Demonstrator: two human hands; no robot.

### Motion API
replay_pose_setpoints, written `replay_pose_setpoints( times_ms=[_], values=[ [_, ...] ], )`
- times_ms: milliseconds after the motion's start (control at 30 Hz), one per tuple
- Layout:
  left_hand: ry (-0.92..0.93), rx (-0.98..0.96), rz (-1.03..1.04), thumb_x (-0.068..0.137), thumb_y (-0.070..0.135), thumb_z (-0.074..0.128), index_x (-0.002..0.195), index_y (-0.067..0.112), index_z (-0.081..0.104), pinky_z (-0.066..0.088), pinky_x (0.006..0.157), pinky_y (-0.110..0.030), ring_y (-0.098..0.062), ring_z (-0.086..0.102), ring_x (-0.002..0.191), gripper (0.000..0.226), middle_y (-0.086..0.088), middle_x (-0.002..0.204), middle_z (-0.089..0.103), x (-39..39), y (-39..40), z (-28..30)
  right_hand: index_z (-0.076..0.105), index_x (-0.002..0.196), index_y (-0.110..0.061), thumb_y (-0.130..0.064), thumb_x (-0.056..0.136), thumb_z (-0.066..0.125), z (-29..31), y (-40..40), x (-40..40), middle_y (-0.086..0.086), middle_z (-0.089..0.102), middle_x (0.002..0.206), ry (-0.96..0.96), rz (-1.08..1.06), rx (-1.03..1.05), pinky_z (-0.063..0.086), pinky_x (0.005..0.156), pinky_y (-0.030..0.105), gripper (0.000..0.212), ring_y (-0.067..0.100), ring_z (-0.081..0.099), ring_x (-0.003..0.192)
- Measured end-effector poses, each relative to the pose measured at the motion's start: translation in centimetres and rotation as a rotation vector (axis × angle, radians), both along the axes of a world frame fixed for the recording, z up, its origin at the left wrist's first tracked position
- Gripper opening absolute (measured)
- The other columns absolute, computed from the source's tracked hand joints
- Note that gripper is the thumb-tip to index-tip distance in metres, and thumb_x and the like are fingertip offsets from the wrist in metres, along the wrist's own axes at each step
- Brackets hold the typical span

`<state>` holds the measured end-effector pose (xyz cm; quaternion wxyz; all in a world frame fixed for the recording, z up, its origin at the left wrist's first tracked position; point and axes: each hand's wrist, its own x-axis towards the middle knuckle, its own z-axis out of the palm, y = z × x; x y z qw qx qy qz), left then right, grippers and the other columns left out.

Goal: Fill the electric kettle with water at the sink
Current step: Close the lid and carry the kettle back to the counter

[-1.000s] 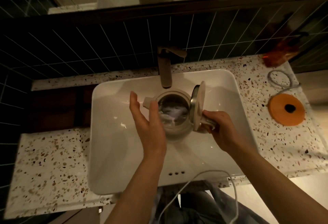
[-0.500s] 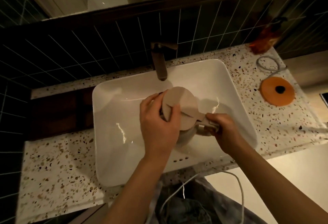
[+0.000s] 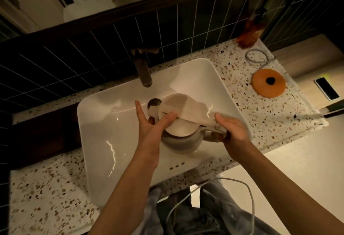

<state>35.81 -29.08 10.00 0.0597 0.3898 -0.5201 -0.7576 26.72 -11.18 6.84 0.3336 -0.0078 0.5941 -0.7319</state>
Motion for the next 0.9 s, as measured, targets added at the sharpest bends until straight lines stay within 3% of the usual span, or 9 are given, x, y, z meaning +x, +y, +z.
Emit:
replay_pose_setpoints(
  times_ms=[100, 200, 333, 400, 467, 533, 667, 767, 900],
  values=[
    [0.008, -0.008, -0.002, 0.056, 0.028, 0.083, 0.156, 0.039, 0.009, 0.042, 0.107, -0.034, -0.005, 0.057, 0.114, 0.125, 0.008, 0.133, 0.057, -1.4, 1.4, 0.0, 0.072, 0.044, -0.015, -0.010, 0.093, 0.047, 0.3, 1.3, -1.1, -0.004, 0.063, 0.042, -0.009, -0.063, -0.015, 0.046, 0.041, 0.013, 0.055, 0.004, 0.060, 0.041],
    [0.000, -0.062, 0.026, 0.067, 0.017, 0.083, 0.155, 0.032, 0.020, 0.047, 0.095, -0.023, 0.002, 0.060, 0.107, 0.110, 0.016, 0.122, 0.062, -2.8, 3.1, -0.1, 0.069, 0.043, -0.015, -0.020, 0.084, 0.055, 0.8, 3.0, -2.8, -0.005, 0.062, 0.042, 0.025, -0.058, -0.045, 0.046, 0.043, 0.014, 0.044, 0.006, 0.059, 0.041],
    [0.001, -0.089, 0.105, 0.075, 0.008, 0.080, 0.155, 0.030, 0.022, 0.044, 0.104, -0.027, -0.005, 0.054, 0.122, 0.101, 0.009, 0.139, 0.052, -5.3, 6.1, 0.3, 0.071, 0.049, -0.015, -0.026, 0.085, 0.052, 1.2, 5.7, -5.7, -0.004, 0.065, 0.050, 0.036, 0.042, -0.069, 0.051, 0.058, 0.020, 0.042, 0.009, 0.062, 0.052],
    [0.024, -0.108, 0.129, 0.078, 0.007, 0.078, 0.154, 0.029, 0.027, 0.049, 0.092, -0.020, 0.004, 0.060, 0.108, 0.095, 0.018, 0.124, 0.059, -6.6, 7.8, 0.5, 0.070, 0.047, -0.015, -0.029, 0.084, 0.051, 1.3, 7.2, -7.3, -0.004, 0.065, 0.049, 0.057, 0.066, -0.064, 0.051, 0.059, 0.018, 0.044, 0.008, 0.062, 0.052],
    [0.037, -0.124, 0.143, 0.079, 0.007, 0.076, 0.150, 0.025, 0.038, 0.053, 0.082, -0.016, 0.003, 0.065, 0.104, 0.082, 0.016, 0.117, 0.066, -7.9, 9.5, 0.5, 0.070, 0.047, -0.014, -0.031, 0.083, 0.054, 1.6, 8.6, -9.1, -0.003, 0.066, 0.050, 0.076, 0.073, -0.058, 0.052, 0.059, 0.019, 0.043, 0.010, 0.064, 0.053],
    [0.037, -0.128, 0.164, 0.080, 0.007, 0.075, 0.143, 0.021, 0.048, 0.054, 0.082, -0.017, -0.005, 0.067, 0.107, 0.070, 0.009, 0.119, 0.070, -9.3, 11.4, 0.6, 0.071, 0.049, -0.014, -0.027, 0.085, 0.052, 1.7, 10.2, -10.8, -0.002, 0.068, 0.052, 0.080, 0.075, -0.065, 0.053, 0.059, 0.020, 0.043, 0.010, 0.065, 0.054],
    [0.062, -0.139, 0.200, 0.082, 0.006, 0.074, 0.136, 0.022, 0.053, 0.053, 0.077, -0.016, 0.002, 0.069, 0.095, 0.061, 0.015, 0.109, 0.071, -12.7, 15.1, 0.6, 0.073, 0.056, -0.019, -0.022, 0.091, 0.053, 2.0, 13.4, -14.3, -0.002, 0.069, 0.057, 0.103, 0.077, -0.055, 0.054, 0.057, 0.020, 0.041, 0.009, 0.066, 0.056],
    [0.065, -0.148, 0.195, 0.083, 0.008, 0.073, 0.136, 0.022, 0.054, 0.054, 0.080, -0.017, -0.002, 0.070, 0.098, 0.058, 0.011, 0.111, 0.072, -15.3, 17.7, 0.5, 0.074, 0.070, -0.019, -0.027, 0.090, 0.054, 2.0, 15.7, -16.8, -0.002, 0.072, 0.068, 0.088, 0.058, -0.022, 0.059, 0.062, 0.029, 0.030, 0.012, 0.069, 0.065],
    [0.059, -0.138, 0.142, 0.083, 0.008, 0.074, 0.129, 0.026, 0.056, 0.055, 0.087, -0.024, -0.008, 0.068, 0.105, 0.053, 0.007, 0.115, 0.072, -18.7, 20.2, -0.1, 0.066, 0.060, -0.017, -0.028, 0.087, 0.054, 1.6, 18.6, -19.8, -0.005, 0.066, 0.054, 0.049, 0.002, -0.040, 0.053, 0.048, 0.021, 0.032, 0.009, 0.065, 0.052]
  ],
)
